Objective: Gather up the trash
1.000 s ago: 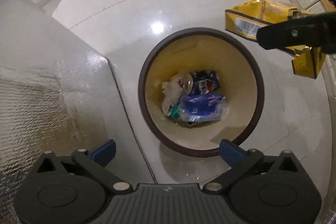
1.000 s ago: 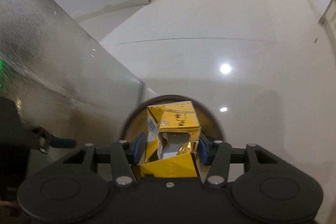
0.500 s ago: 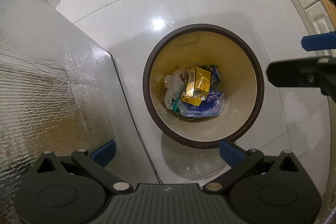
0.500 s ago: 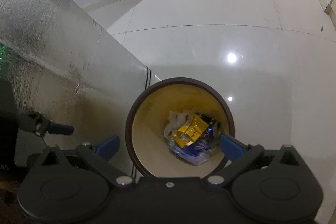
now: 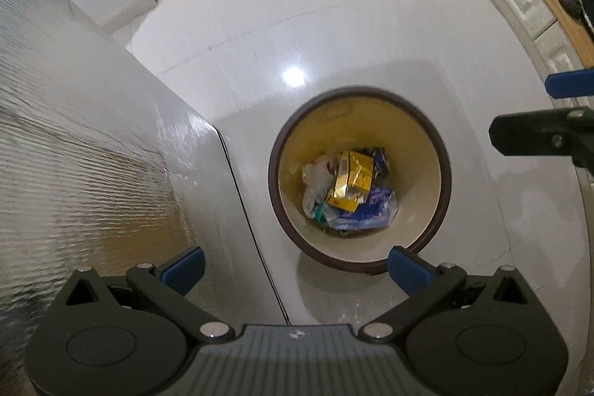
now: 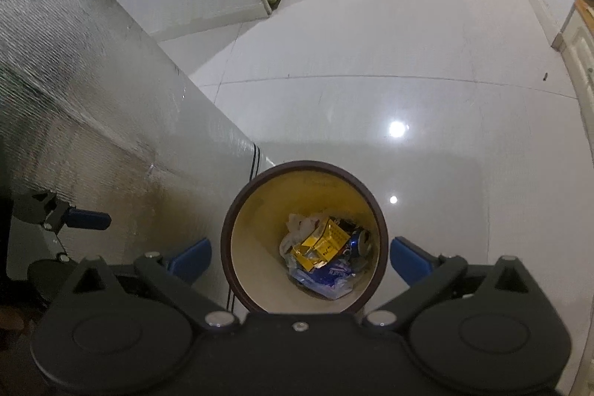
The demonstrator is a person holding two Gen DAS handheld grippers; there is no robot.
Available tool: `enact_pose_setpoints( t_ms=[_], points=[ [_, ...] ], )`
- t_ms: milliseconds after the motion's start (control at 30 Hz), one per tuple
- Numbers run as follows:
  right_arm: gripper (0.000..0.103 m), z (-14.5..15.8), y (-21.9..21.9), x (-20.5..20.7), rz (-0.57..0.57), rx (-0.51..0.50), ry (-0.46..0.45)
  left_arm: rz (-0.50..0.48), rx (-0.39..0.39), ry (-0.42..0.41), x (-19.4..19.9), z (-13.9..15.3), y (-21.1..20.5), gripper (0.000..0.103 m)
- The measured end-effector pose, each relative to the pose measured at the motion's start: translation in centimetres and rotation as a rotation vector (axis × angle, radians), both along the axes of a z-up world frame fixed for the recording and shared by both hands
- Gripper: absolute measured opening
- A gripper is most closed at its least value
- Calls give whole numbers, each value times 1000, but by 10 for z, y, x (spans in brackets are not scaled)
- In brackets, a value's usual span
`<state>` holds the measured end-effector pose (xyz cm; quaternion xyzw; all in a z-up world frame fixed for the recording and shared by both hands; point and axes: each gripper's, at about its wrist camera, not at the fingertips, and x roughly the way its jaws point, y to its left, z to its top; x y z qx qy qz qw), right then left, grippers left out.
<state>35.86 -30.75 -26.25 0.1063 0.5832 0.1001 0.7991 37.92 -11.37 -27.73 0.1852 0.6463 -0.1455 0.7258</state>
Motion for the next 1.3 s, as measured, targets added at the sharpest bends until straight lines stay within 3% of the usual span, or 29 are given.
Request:
enact_pose_setpoints(
  t_ms=[633, 867, 1100, 1300],
  points=[
    [103, 95, -35, -55, -40, -26, -218, 18, -94, -288, -49, 118, -7, 103],
    [103, 132, -47, -81, -105, -2, -309, 58, -103, -425, -82, 158, -5, 103],
    [103, 162, -48, -113, -134, -47, -401, 118, -124, -547, -117, 194, -3, 103],
    [103, 179, -48, -145, -143, -80, -456, 173, -188, -607, -150, 215, 3, 103]
  ],
)
